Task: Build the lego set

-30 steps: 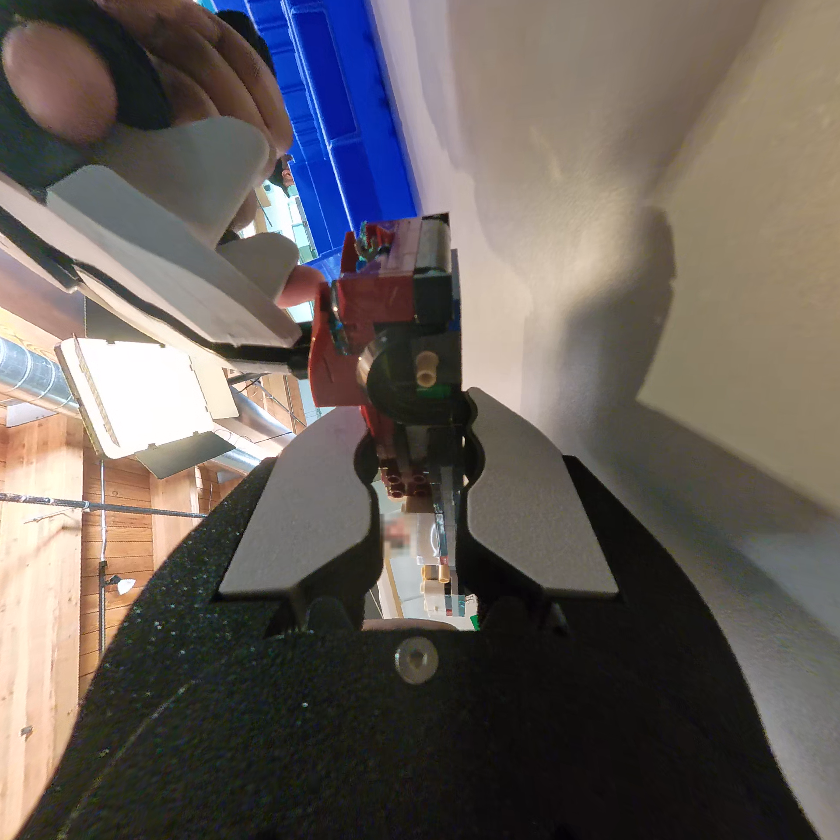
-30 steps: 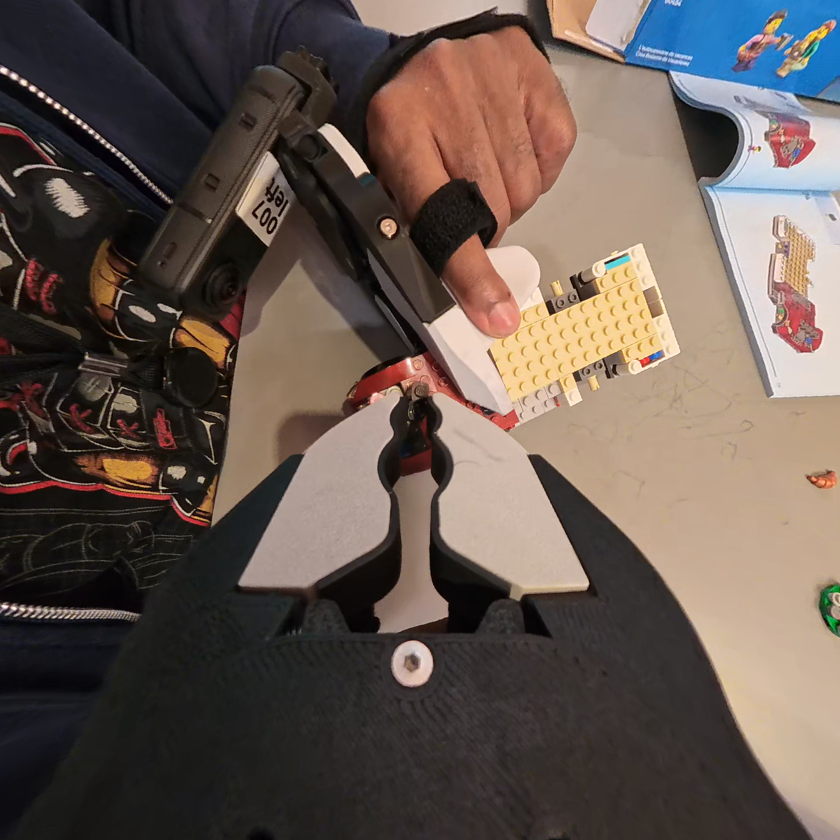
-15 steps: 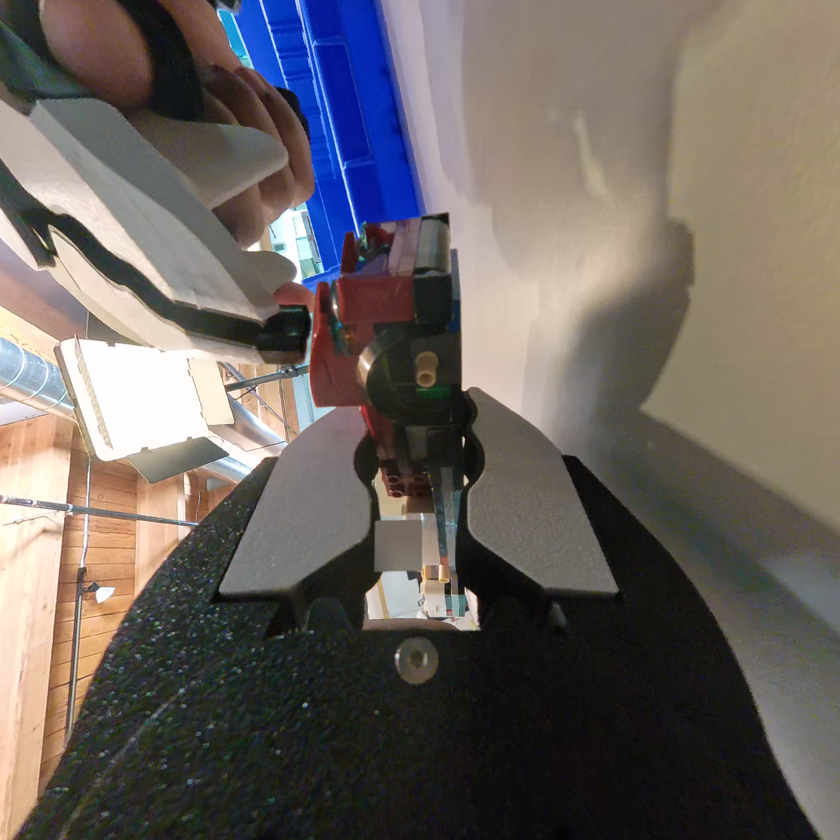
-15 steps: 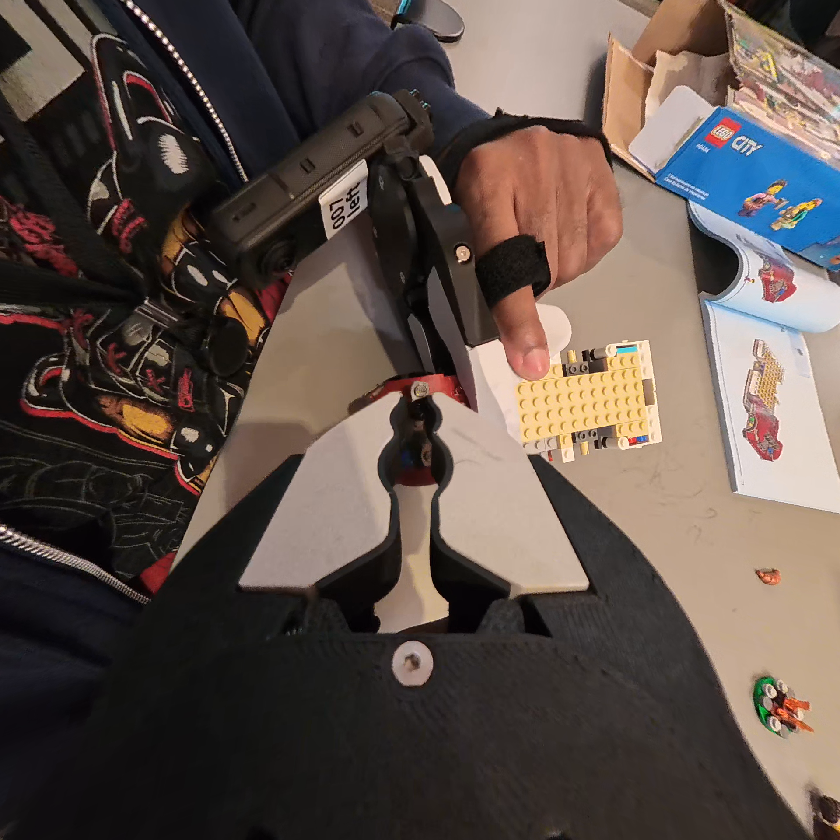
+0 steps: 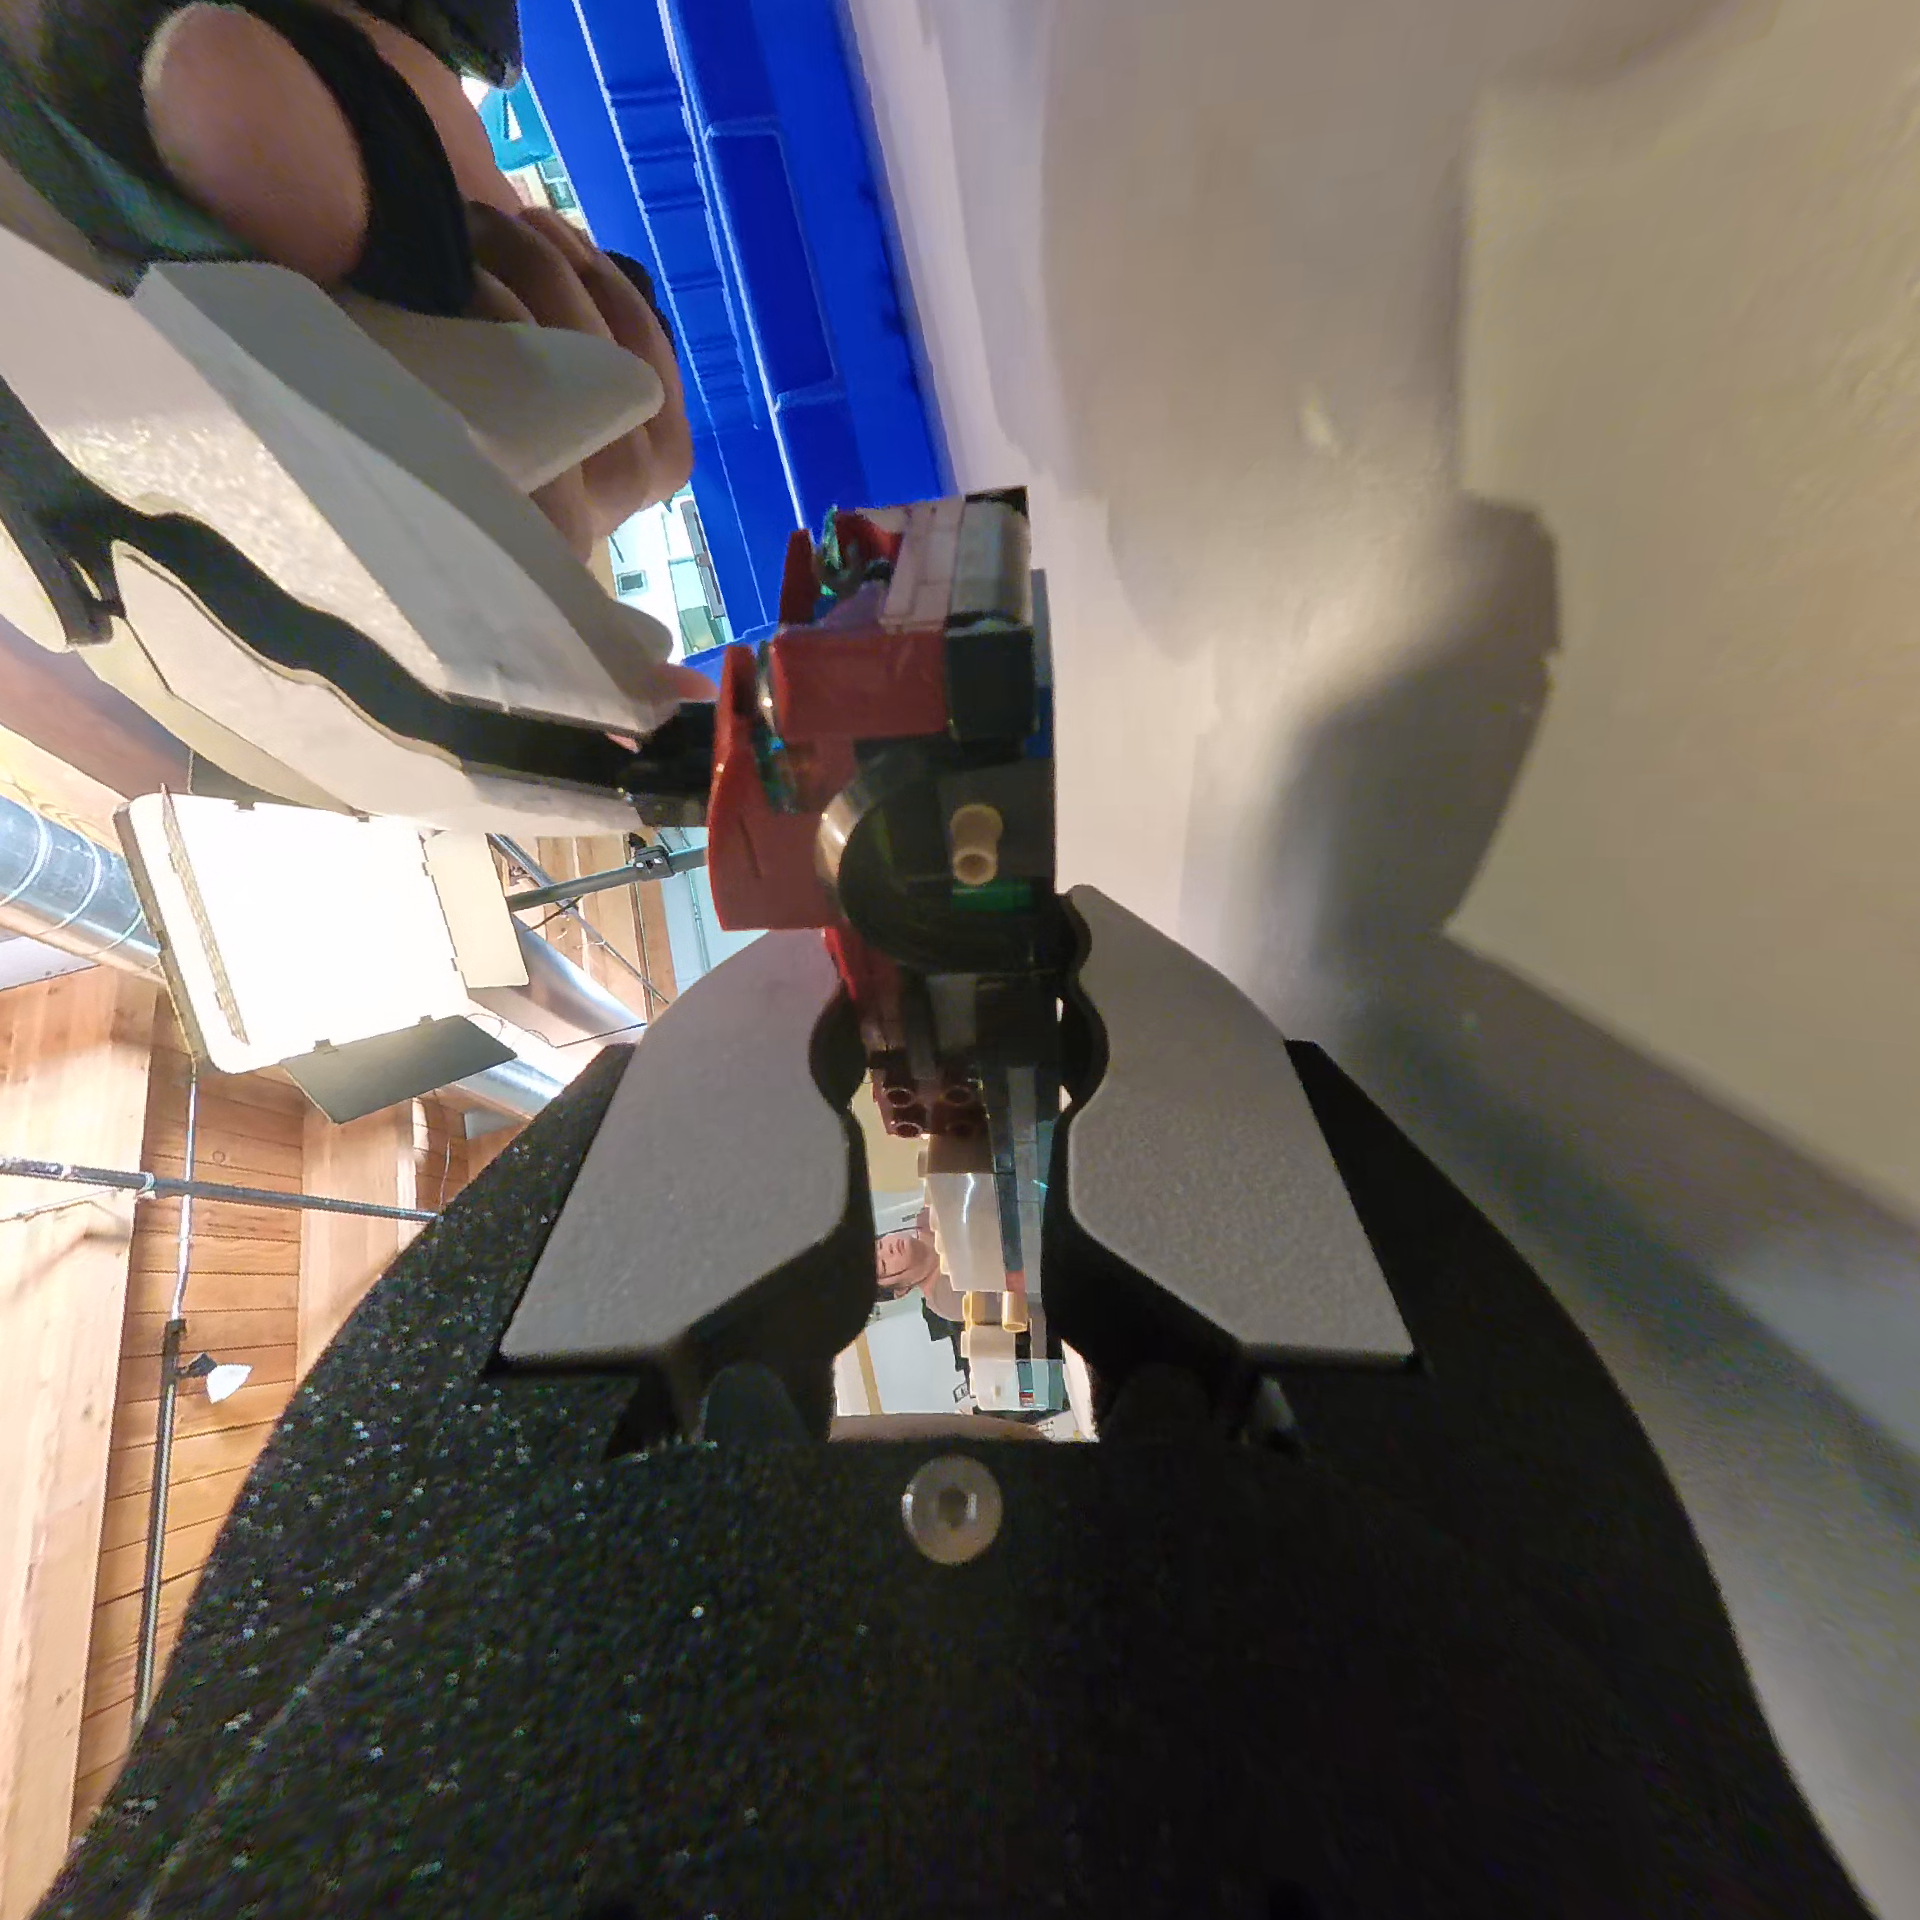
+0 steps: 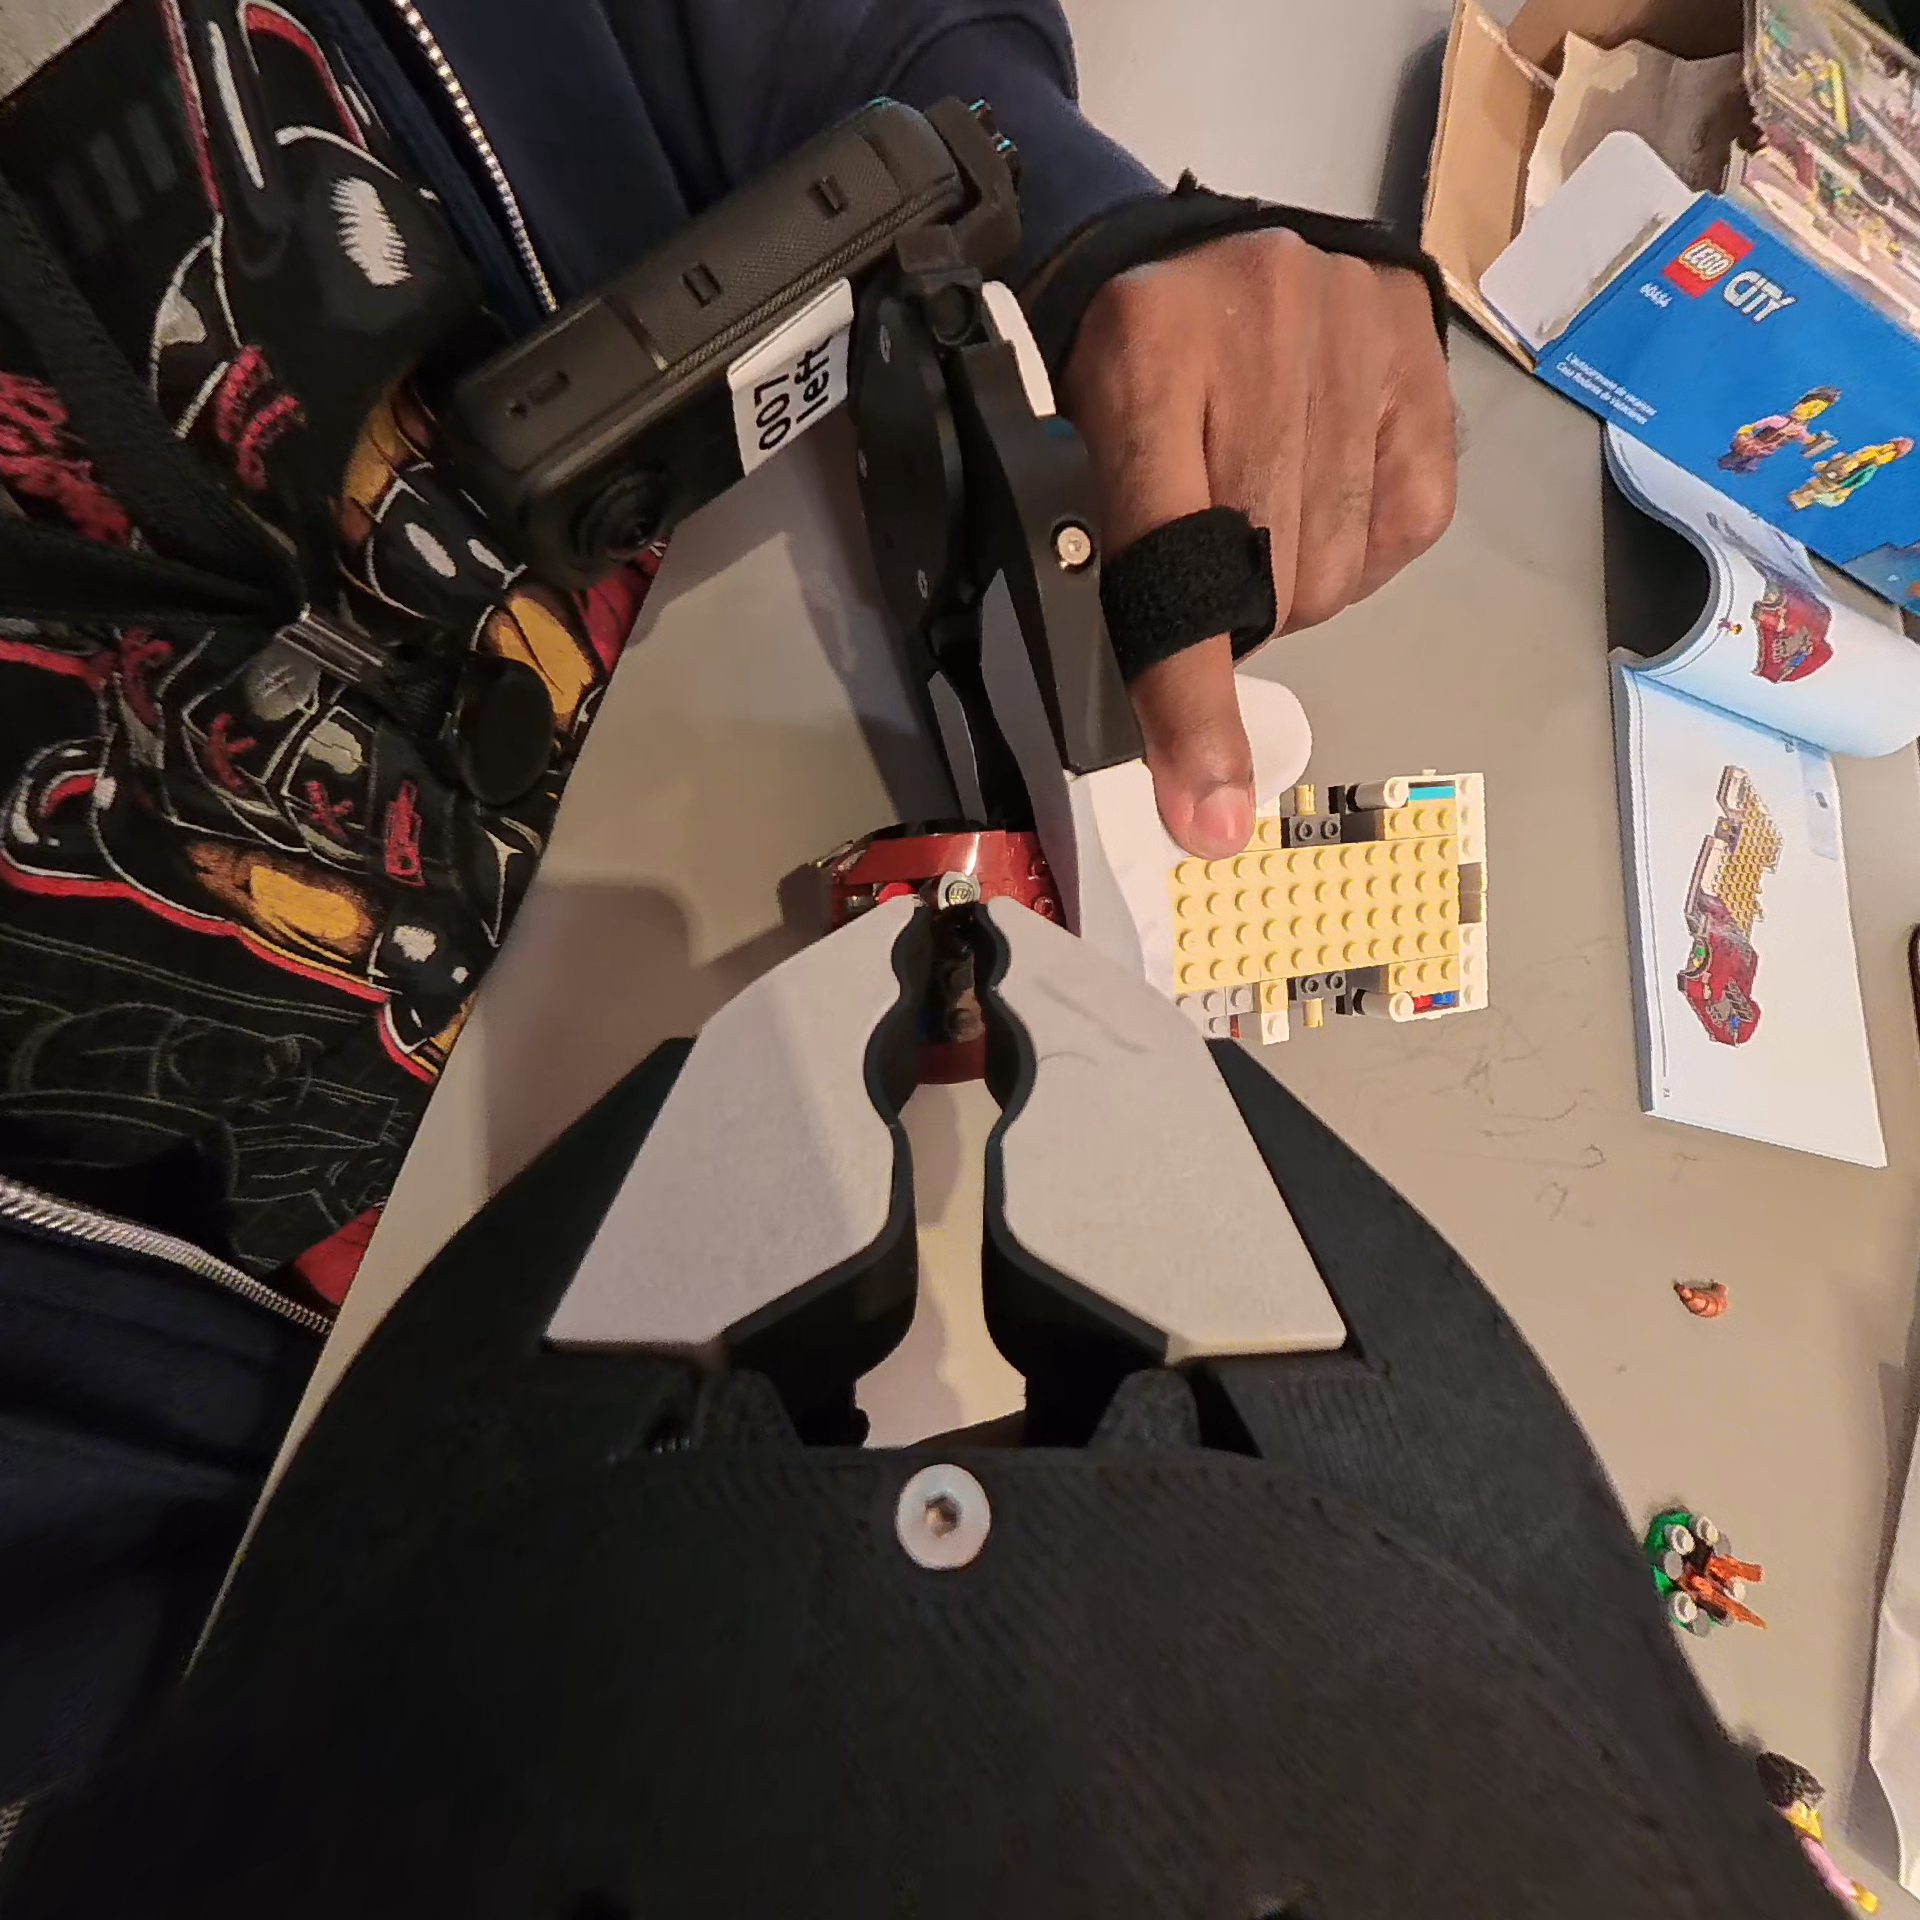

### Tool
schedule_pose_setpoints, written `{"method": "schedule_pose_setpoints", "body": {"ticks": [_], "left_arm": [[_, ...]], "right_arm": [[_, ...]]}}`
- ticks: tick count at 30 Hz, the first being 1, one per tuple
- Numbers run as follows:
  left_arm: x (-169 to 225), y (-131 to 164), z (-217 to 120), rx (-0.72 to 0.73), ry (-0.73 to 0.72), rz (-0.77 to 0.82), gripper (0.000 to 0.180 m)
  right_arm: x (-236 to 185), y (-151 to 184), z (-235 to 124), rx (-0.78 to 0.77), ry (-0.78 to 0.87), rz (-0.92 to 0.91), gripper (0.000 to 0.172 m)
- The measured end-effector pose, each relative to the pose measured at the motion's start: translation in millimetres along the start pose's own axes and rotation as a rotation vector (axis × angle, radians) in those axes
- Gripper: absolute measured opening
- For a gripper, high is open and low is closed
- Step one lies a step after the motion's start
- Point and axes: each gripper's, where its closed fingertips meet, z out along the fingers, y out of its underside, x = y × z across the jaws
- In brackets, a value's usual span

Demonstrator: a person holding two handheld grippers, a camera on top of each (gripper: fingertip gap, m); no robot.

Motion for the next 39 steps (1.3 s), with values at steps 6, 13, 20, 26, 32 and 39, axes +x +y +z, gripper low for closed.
{"method": "schedule_pose_setpoints", "body": {"ticks": [6,13,20,26,32,39], "left_arm": [[0.2,-3.5,-1.2,0.019,0.0,-0.001,0.034],[1.0,-8.3,-2.1,0.041,0.004,0.0,0.034],[1.9,-12.1,-2.8,0.056,0.008,0.005,0.034],[-0.8,-12.5,-3.5,0.062,-0.002,-0.014,0.033],[1.5,-13.7,-2.8,0.063,0.005,-0.004,0.033],[0.8,-14.4,-3.0,0.066,0.002,-0.003,0.033]], "right_arm": [[-2.9,-1.3,0.4,0.016,-0.021,-0.025,0.007],[-6.1,-2.3,1.6,0.047,-0.068,-0.018,0.007],[-9.9,-2.7,2.9,0.064,-0.088,0.013,0.007],[-8.7,-5.4,0.9,0.117,-0.104,0.064,0.007],[-10.2,-3.0,2.0,0.108,-0.112,0.094,0.008],[-10.7,-3.2,2.0,0.102,-0.123,0.14,0.008]]}}
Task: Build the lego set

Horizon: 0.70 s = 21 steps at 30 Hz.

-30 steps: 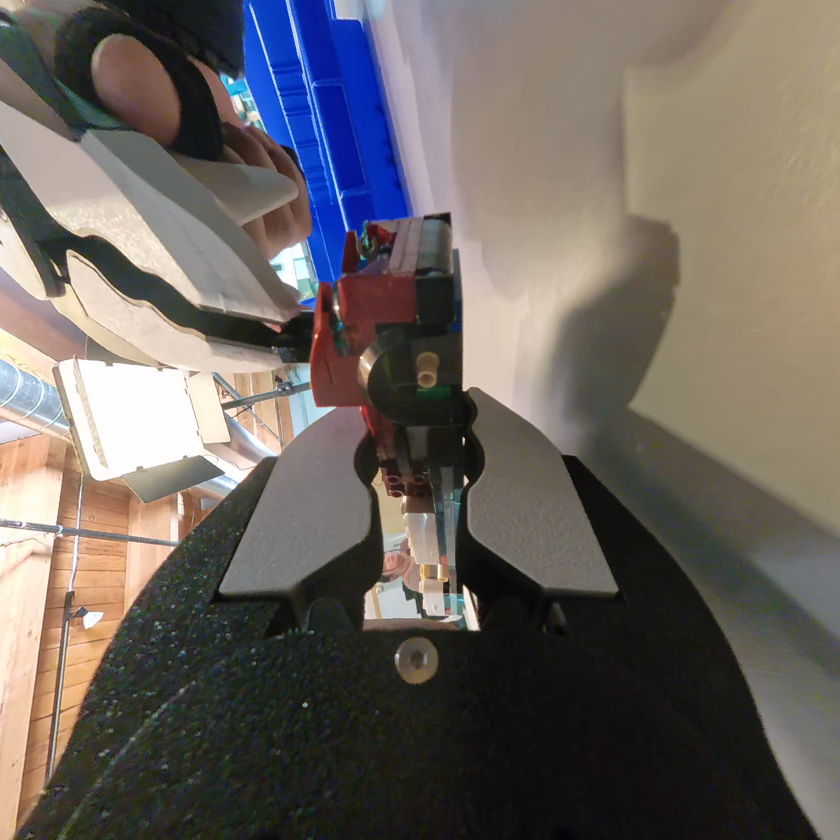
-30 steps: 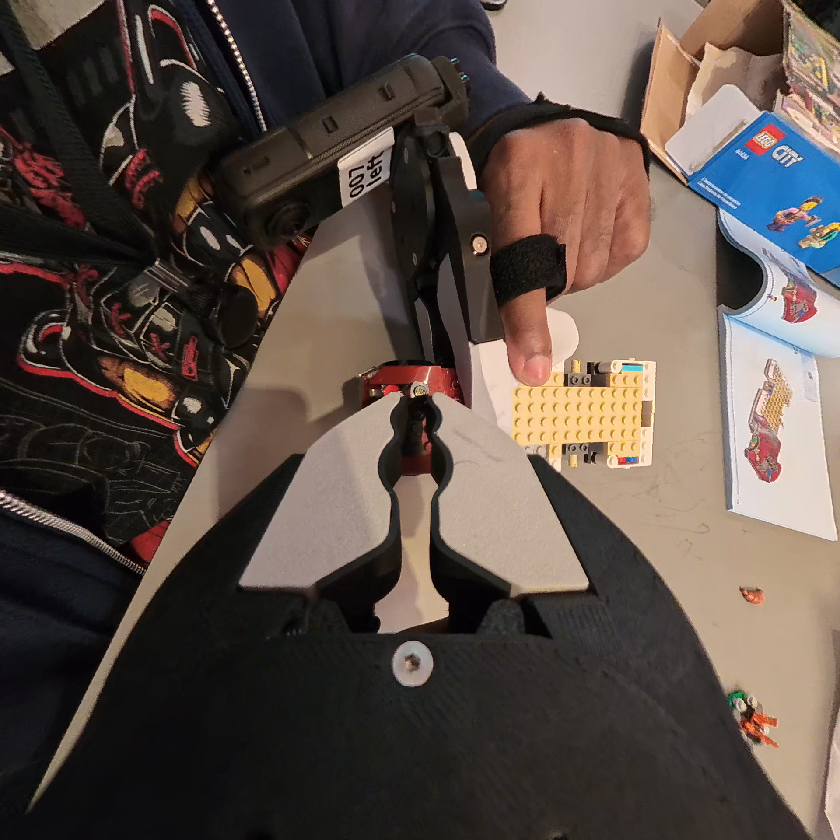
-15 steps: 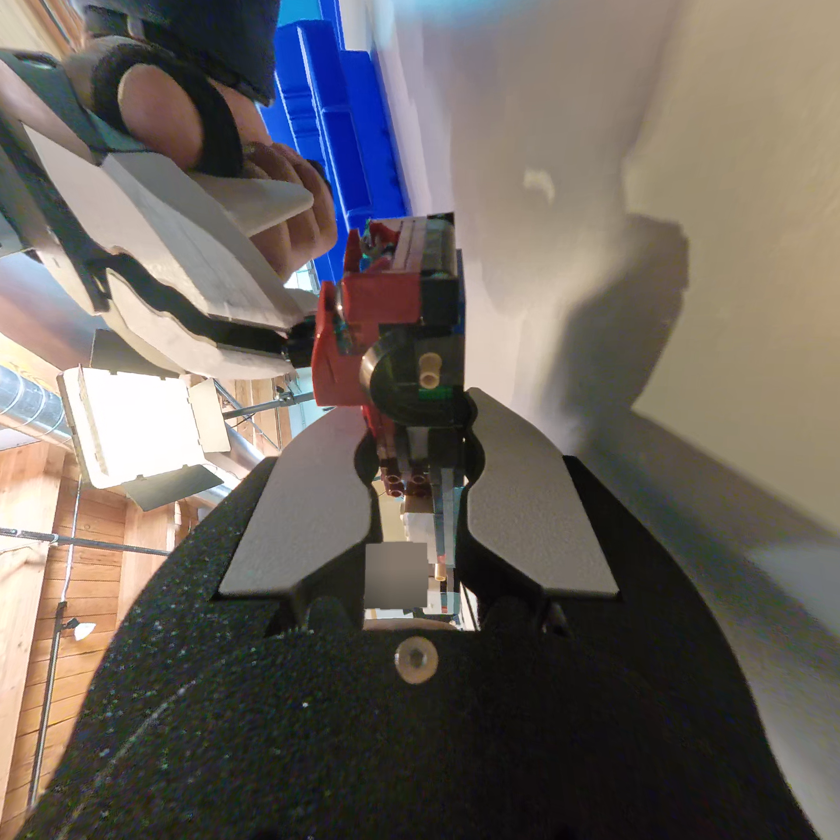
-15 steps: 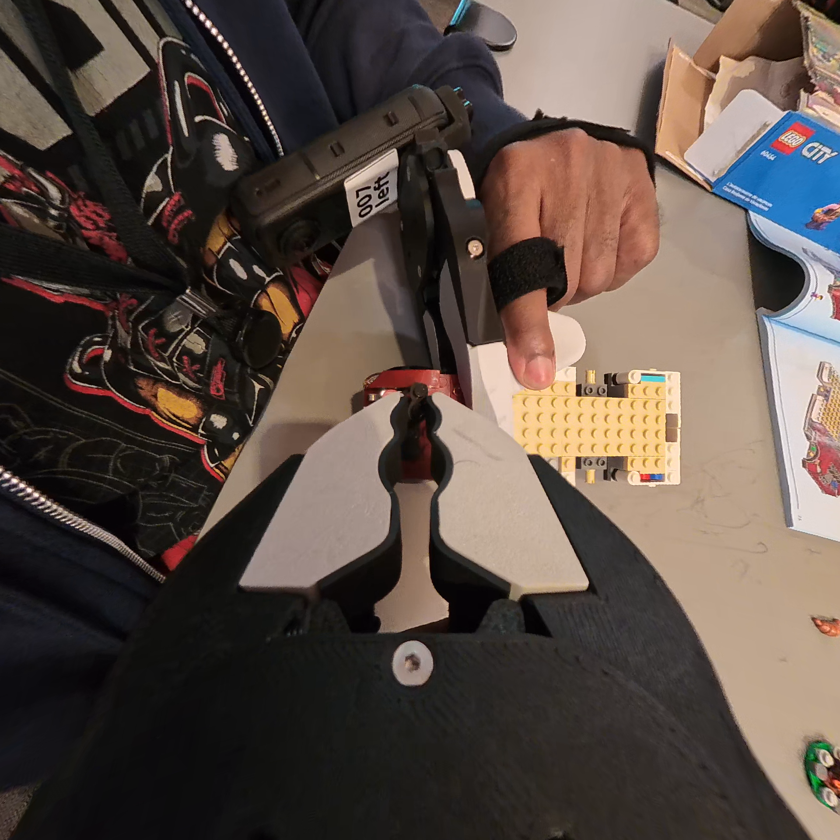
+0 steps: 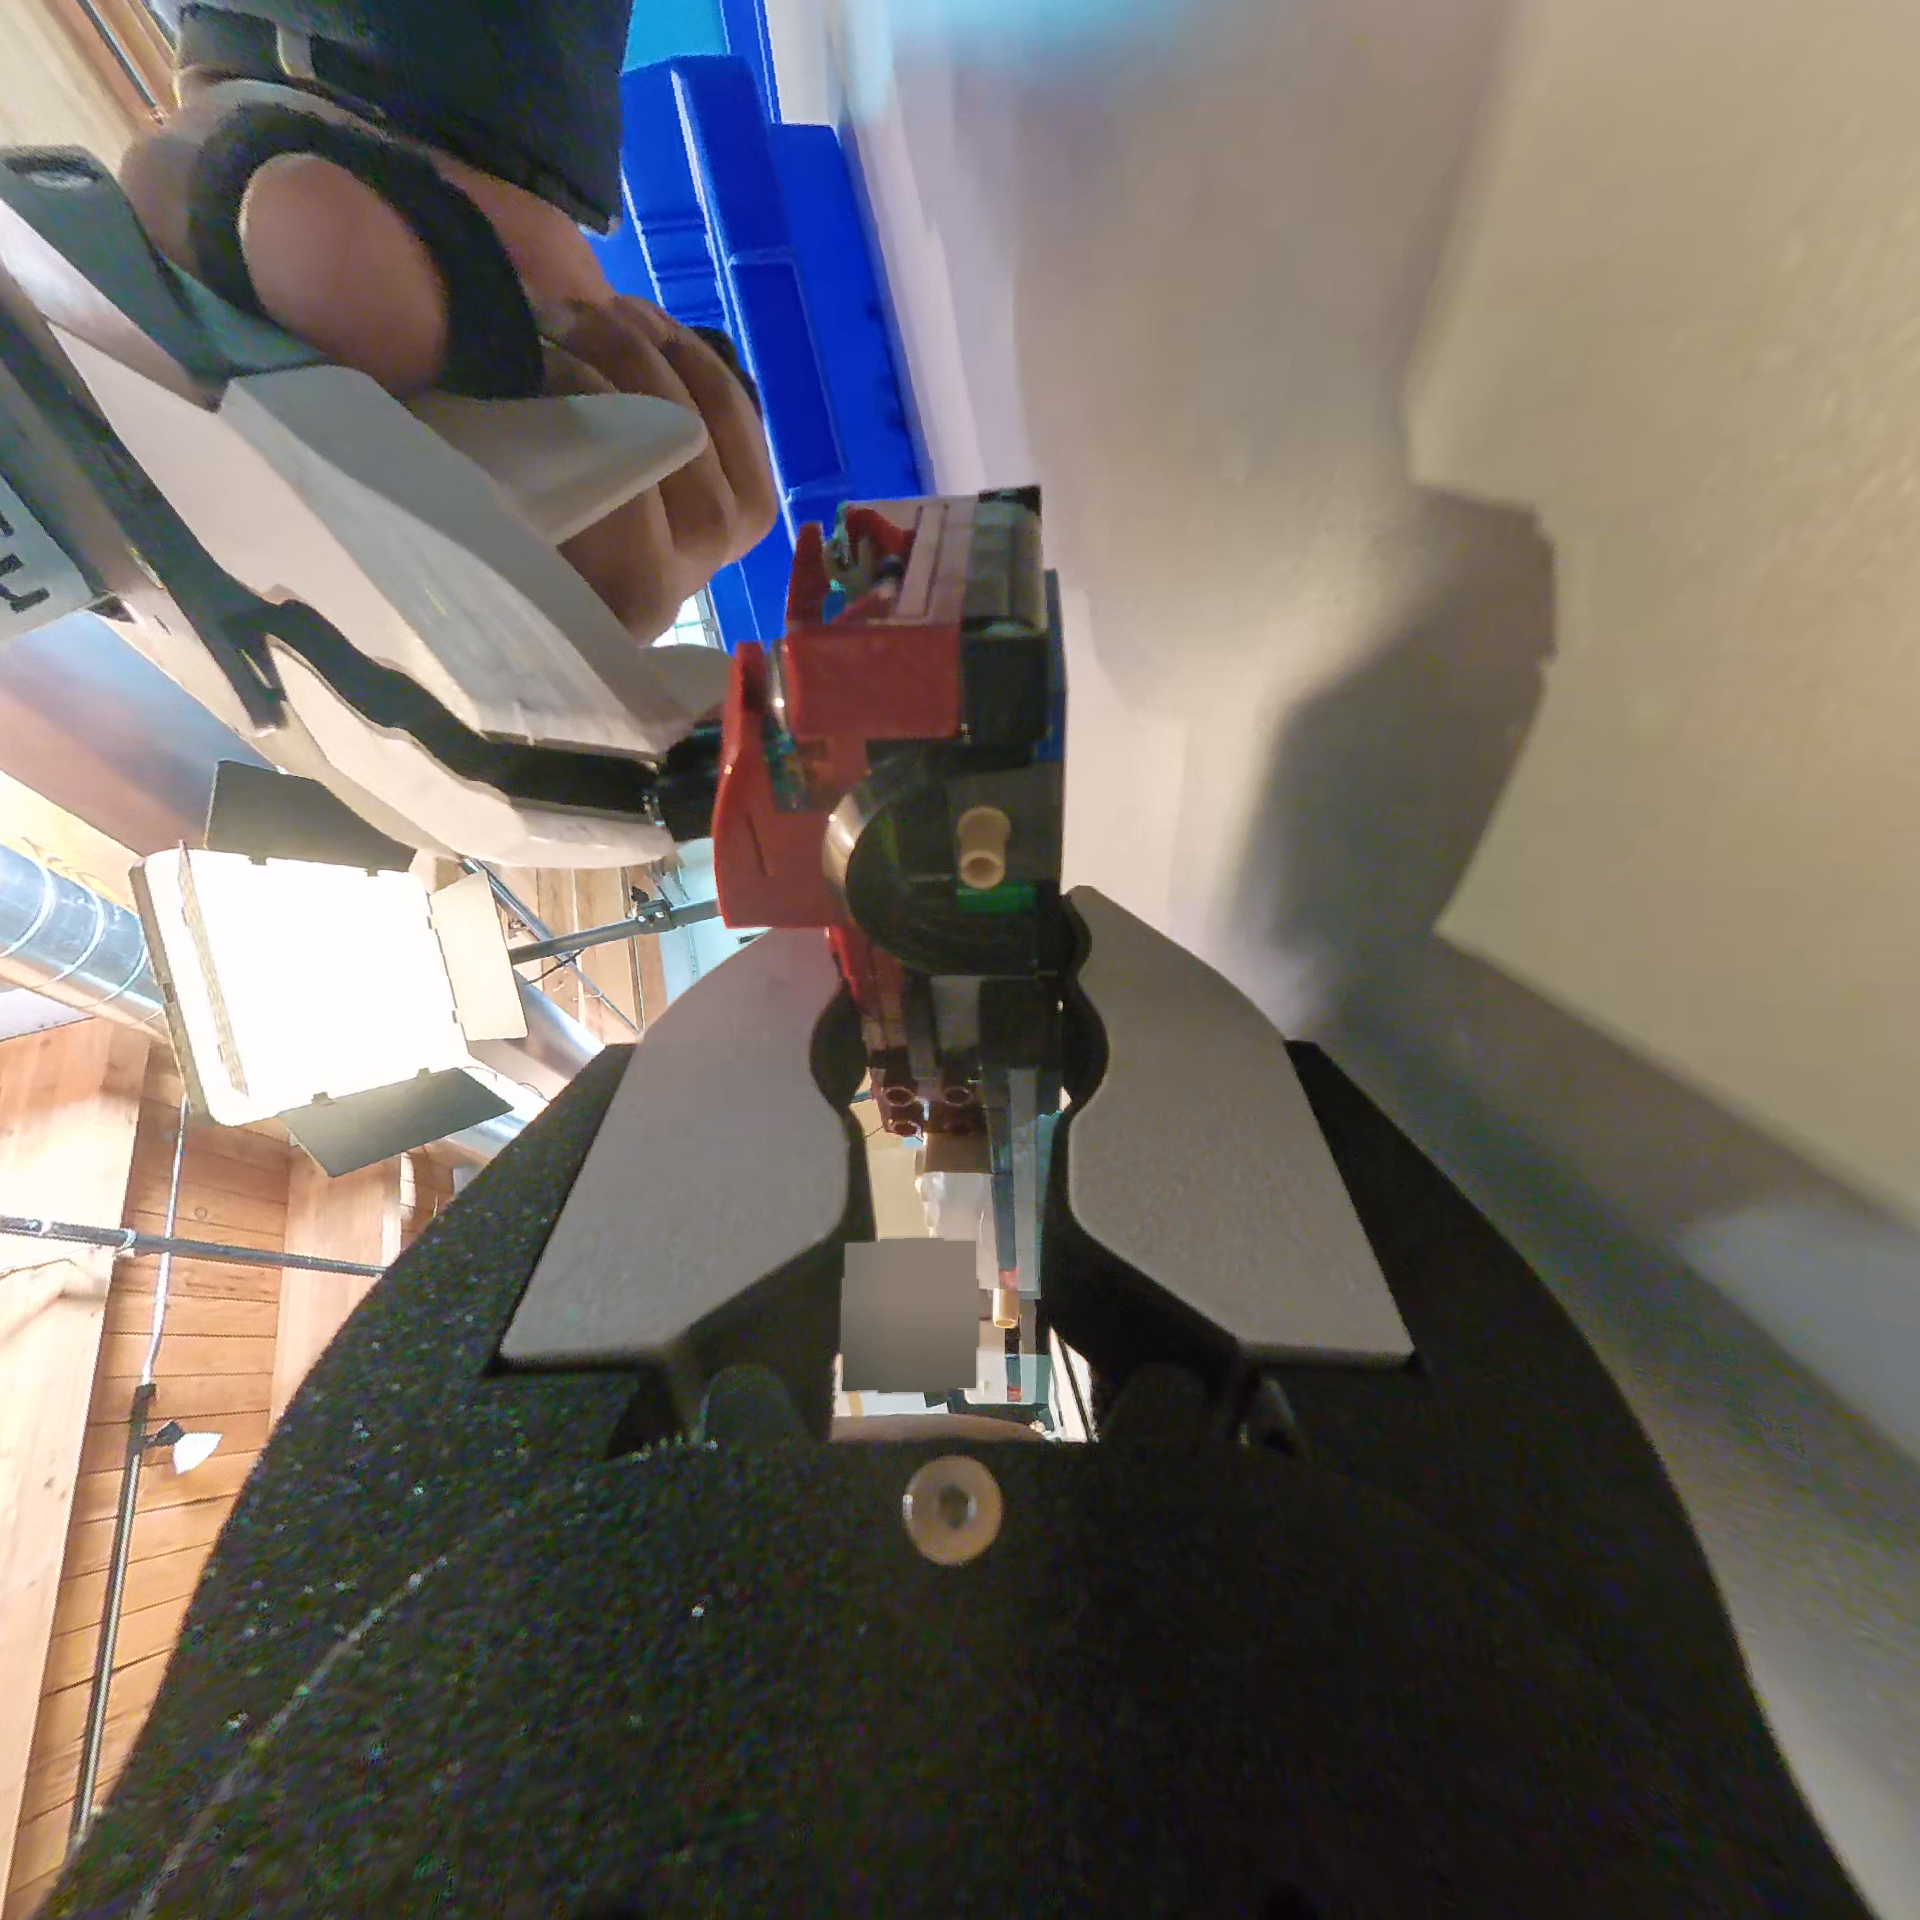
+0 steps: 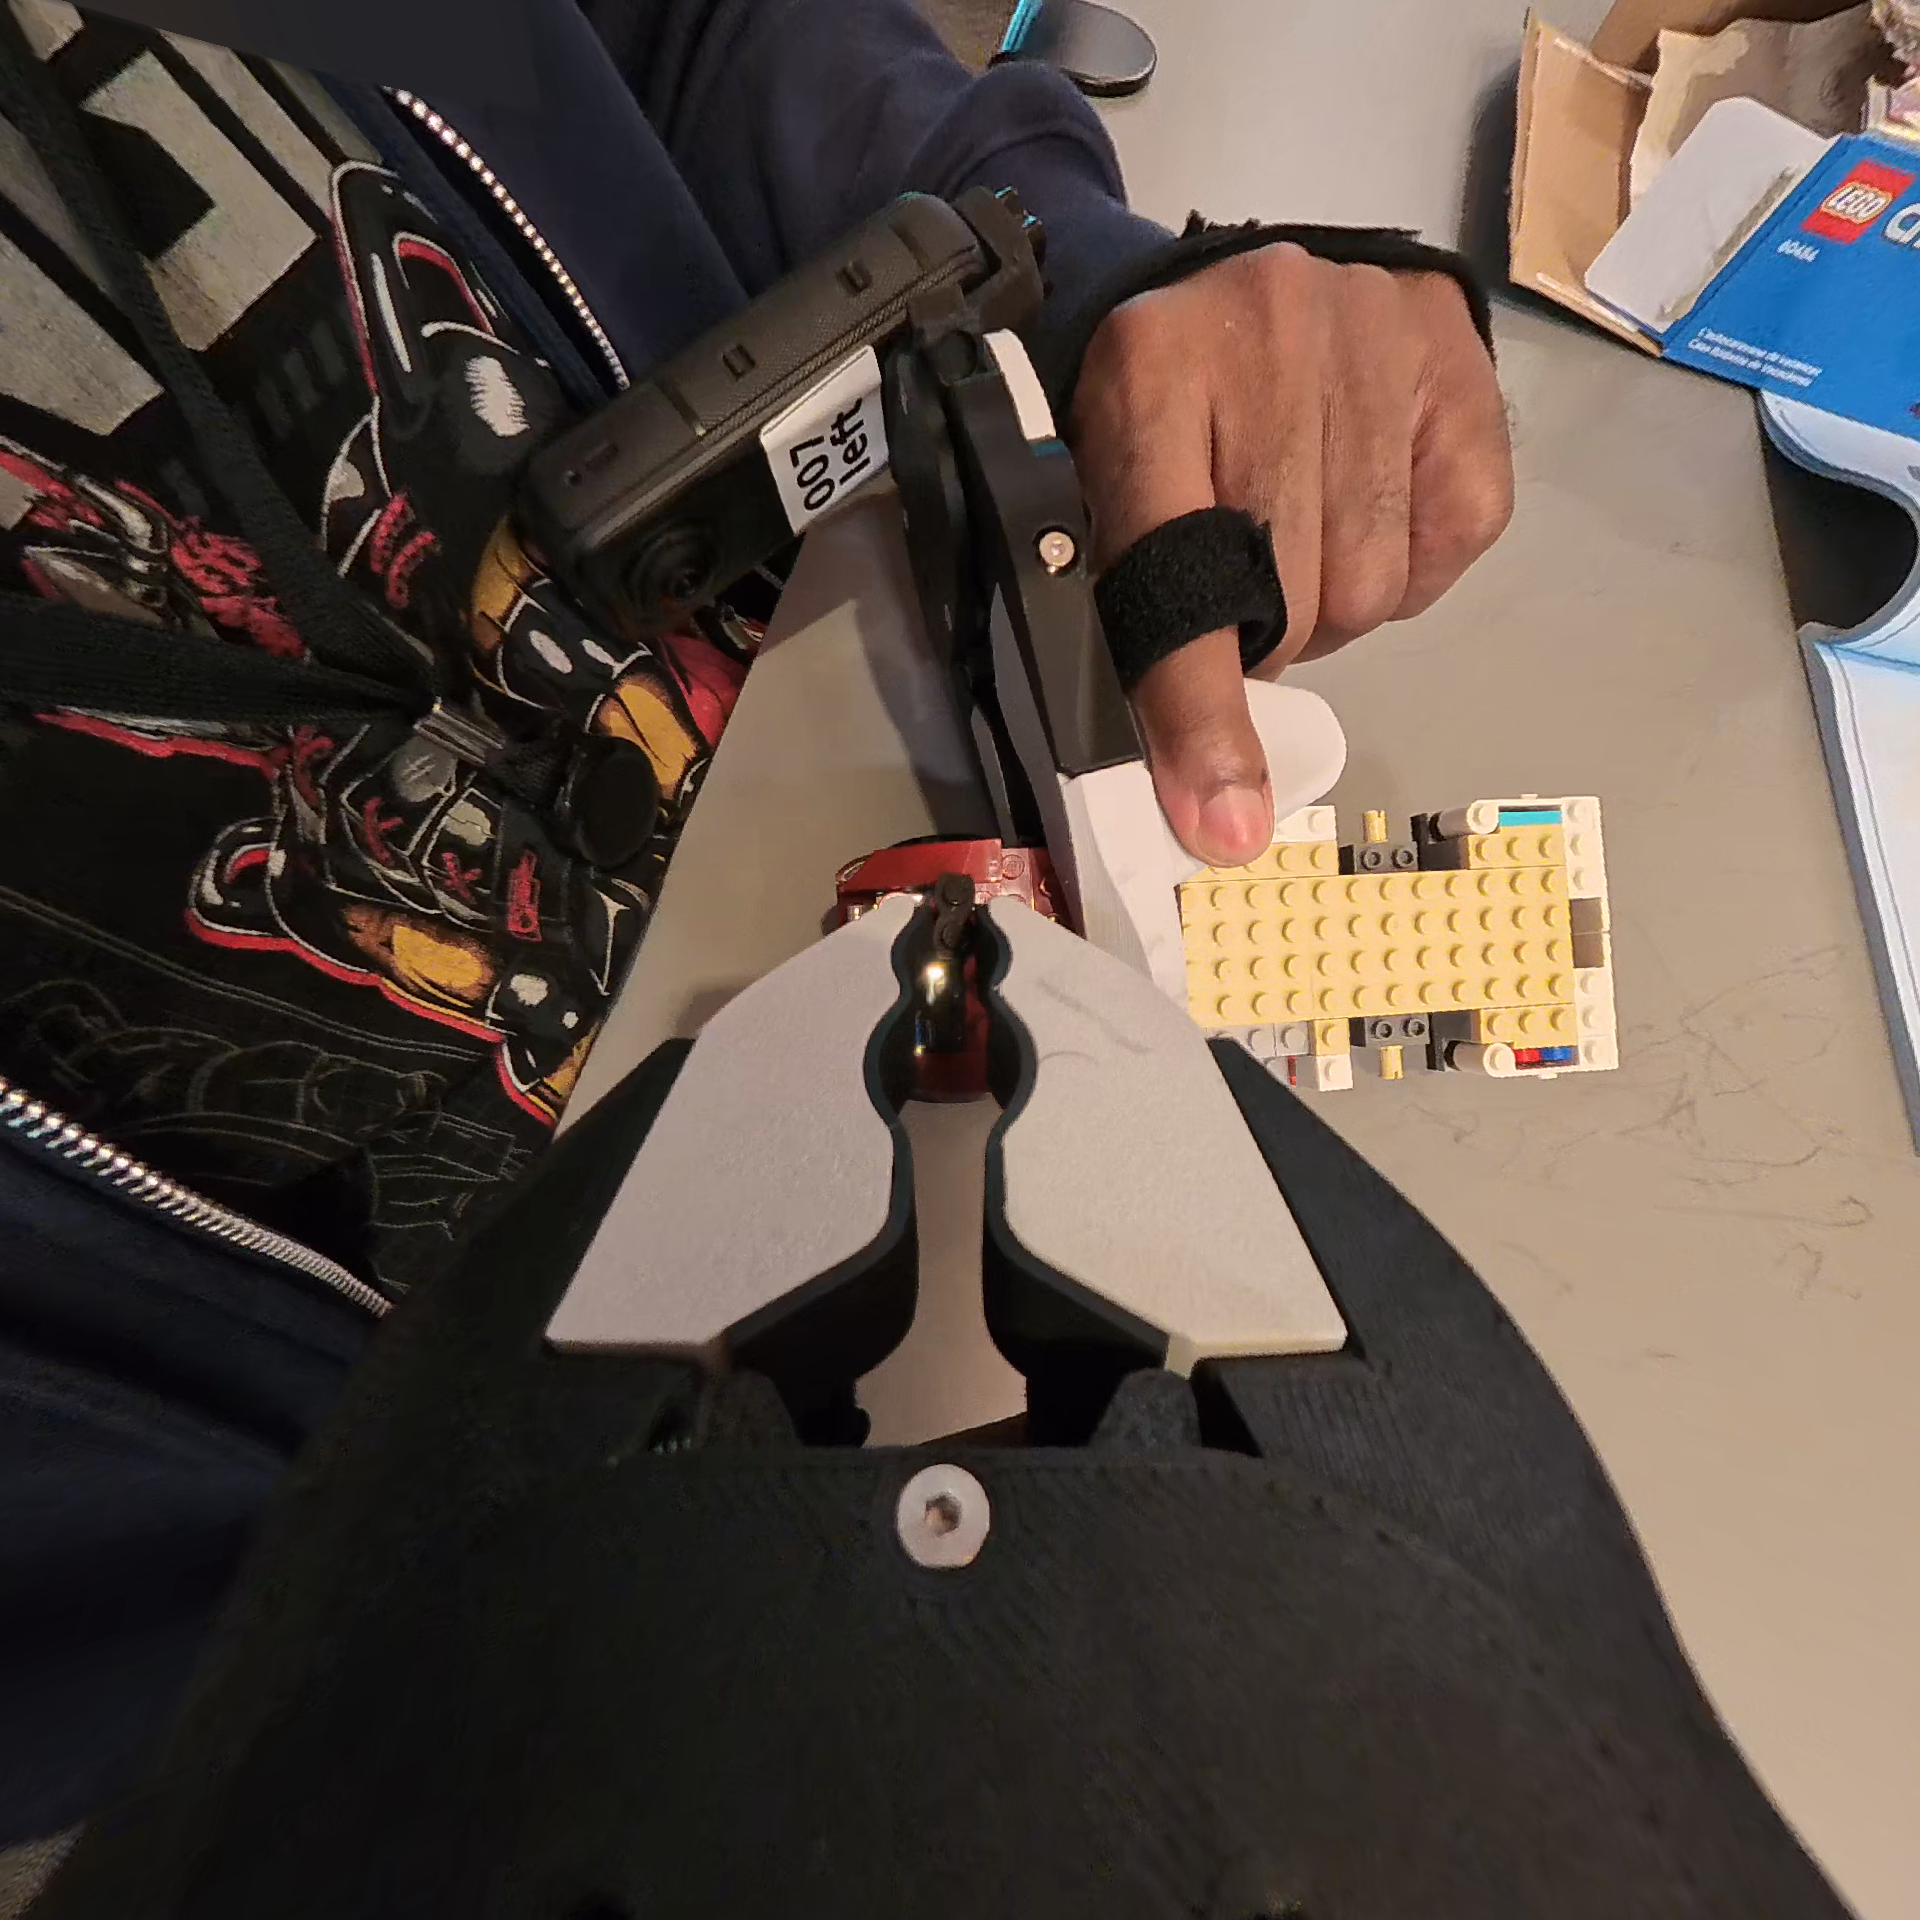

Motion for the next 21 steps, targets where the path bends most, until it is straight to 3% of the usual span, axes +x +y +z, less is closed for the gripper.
{"method": "schedule_pose_setpoints", "body": {"ticks": [9,21], "left_arm": [[-1.6,-6.1,-1.6,0.046,-0.005,-0.031,0.033],[-7.8,-1.1,-2.7,0.04,-0.031,-0.088,0.033]], "right_arm": [[-6.8,-5.9,1.6,0.163,-0.099,0.032,0.007],[3.1,-14.3,-5.6,0.344,-0.023,0.071,0.006]]}}
